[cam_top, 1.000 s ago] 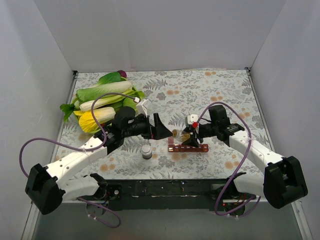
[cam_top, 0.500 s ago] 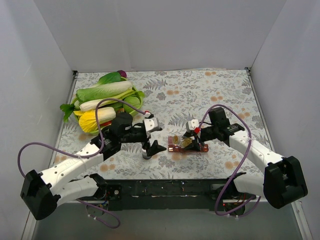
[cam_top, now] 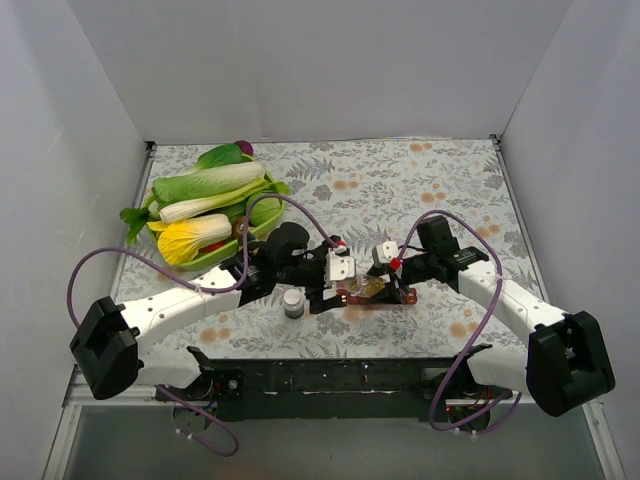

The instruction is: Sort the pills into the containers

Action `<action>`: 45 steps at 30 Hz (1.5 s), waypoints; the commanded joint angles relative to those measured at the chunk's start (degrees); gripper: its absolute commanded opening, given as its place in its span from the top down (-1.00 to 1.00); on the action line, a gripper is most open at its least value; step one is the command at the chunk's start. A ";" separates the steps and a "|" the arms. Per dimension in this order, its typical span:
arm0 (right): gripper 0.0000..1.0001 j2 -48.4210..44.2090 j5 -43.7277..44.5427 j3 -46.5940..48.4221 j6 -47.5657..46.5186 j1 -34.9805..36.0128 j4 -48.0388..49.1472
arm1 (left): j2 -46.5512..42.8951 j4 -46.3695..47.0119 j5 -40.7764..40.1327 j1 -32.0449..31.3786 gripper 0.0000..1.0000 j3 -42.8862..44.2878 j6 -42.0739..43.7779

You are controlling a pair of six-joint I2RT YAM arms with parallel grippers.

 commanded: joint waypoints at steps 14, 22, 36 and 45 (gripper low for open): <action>0.97 0.35 -2.17 1.38 -0.77 -0.17 -0.43 | 3.20 7.71 0.59 -2.24 -0.15 3.09 -7.10; 0.97 0.18 -1.90 1.47 -0.33 -0.17 -0.25 | 5.22 4.20 -1.70 -2.24 1.00 5.98 -17.72; 0.97 0.18 0.91 0.86 2.84 -0.17 3.09 | 6.28 -2.12 -7.58 6.20 1.00 6.95 -97.06; 0.97 0.00 1.17 0.86 3.10 -0.26 3.17 | 9.62 -0.13 -2.59 6.46 -0.48 9.77 -102.91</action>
